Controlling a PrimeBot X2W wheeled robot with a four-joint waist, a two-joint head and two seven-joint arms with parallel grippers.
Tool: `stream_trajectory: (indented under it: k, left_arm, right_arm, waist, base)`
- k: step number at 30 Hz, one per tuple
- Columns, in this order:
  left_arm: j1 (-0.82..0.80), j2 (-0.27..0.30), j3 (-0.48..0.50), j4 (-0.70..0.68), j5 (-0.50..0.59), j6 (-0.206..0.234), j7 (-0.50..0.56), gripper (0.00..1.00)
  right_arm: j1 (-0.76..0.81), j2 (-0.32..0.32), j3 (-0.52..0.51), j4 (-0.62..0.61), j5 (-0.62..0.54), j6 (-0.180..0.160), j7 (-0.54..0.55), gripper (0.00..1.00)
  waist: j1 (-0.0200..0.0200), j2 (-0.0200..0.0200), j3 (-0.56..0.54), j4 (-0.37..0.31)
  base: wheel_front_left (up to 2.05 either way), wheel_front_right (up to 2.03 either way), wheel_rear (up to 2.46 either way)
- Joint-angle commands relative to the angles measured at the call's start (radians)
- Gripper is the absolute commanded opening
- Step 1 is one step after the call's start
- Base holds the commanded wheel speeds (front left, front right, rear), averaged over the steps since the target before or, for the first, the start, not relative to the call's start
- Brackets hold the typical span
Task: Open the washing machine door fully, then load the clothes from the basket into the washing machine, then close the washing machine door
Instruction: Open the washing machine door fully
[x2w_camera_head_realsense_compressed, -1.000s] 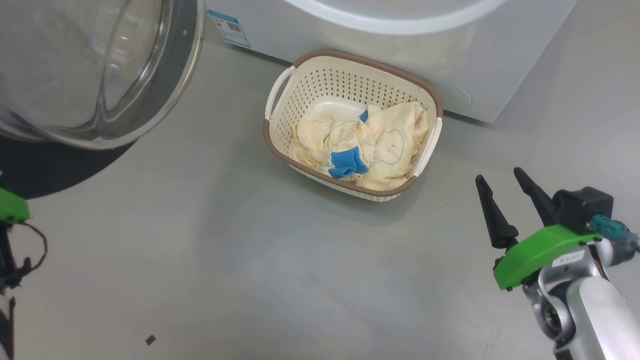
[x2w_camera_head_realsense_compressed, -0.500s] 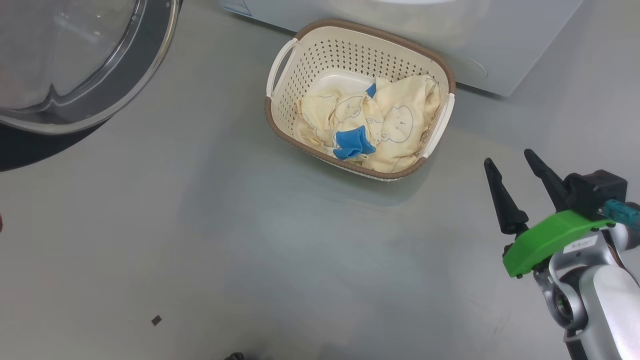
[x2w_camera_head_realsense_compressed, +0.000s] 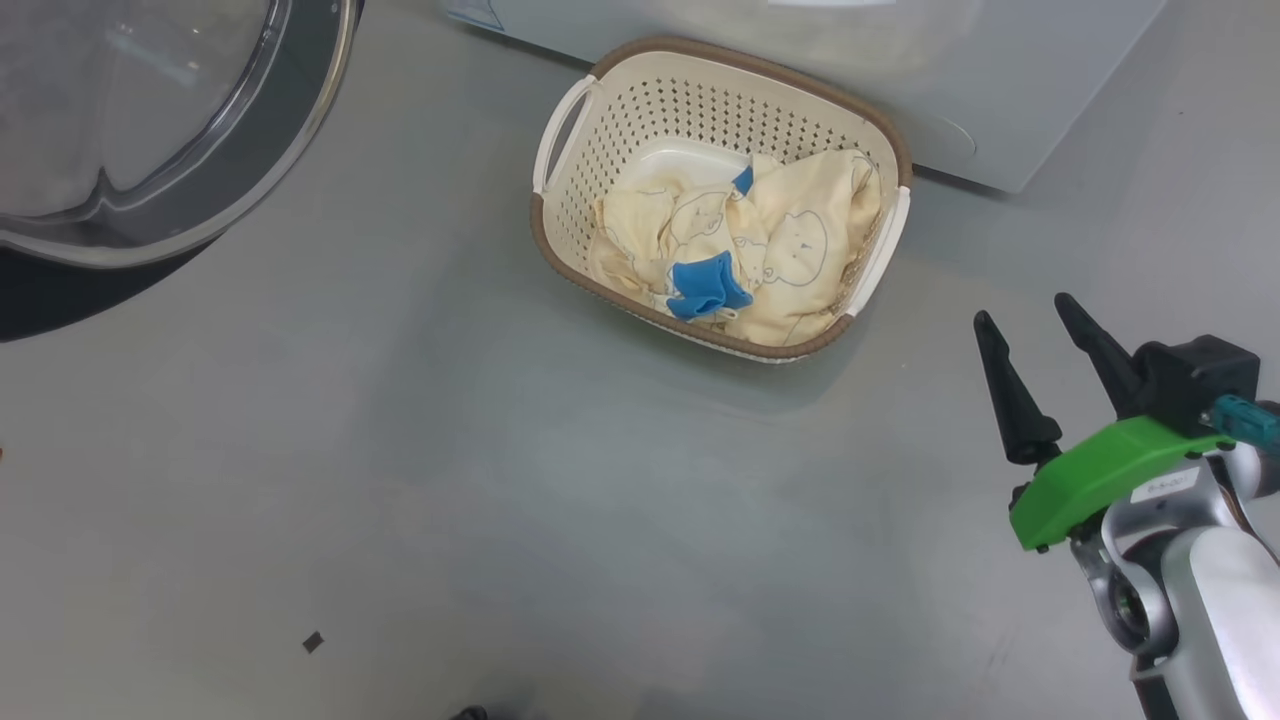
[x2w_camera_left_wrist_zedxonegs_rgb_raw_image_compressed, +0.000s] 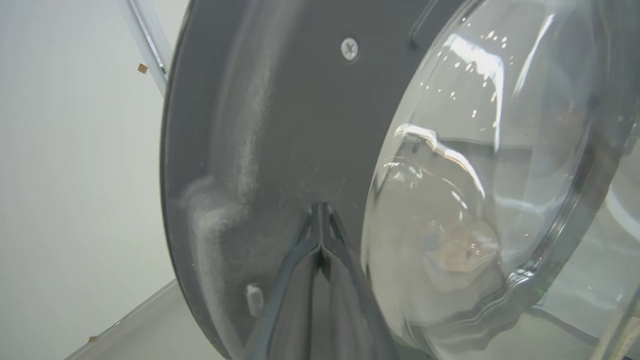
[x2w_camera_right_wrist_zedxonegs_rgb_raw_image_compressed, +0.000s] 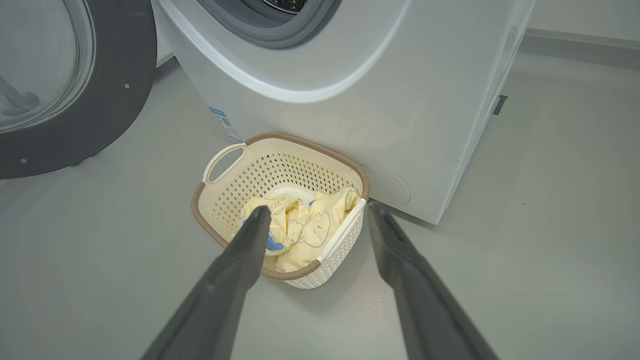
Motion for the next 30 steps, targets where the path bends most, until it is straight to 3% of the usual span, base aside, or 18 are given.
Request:
stream_trajectory:
  k: [1,18,30]
  left_arm:
    - [-0.001,0.068,0.04,-0.036,0.015,-0.002,-0.007,0.0]
    - [0.11,0.04,-0.047,-0.161,0.1,-0.039,-0.007,0.0]
    - [0.272,-0.034,-0.137,-0.289,0.139,-0.047,-0.007,0.0]
  right_arm:
    - [-0.021,0.004,0.023,-0.024,0.0,0.0,-0.011,1.0]
    - [-0.02,0.048,0.048,0.073,0.037,0.0,-0.092,1.0]
    - [0.001,0.082,0.059,0.144,0.065,0.0,-0.153,1.0]
  waist:
    - [0.0,0.0,-0.01,-0.001]
    - [0.0,0.0,-0.154,-0.041]
    - [0.0,0.0,-0.281,-0.096]
  base:
    - [0.0,0.0,0.0]
    - [0.0,0.0,0.0]
    - [0.0,0.0,0.0]
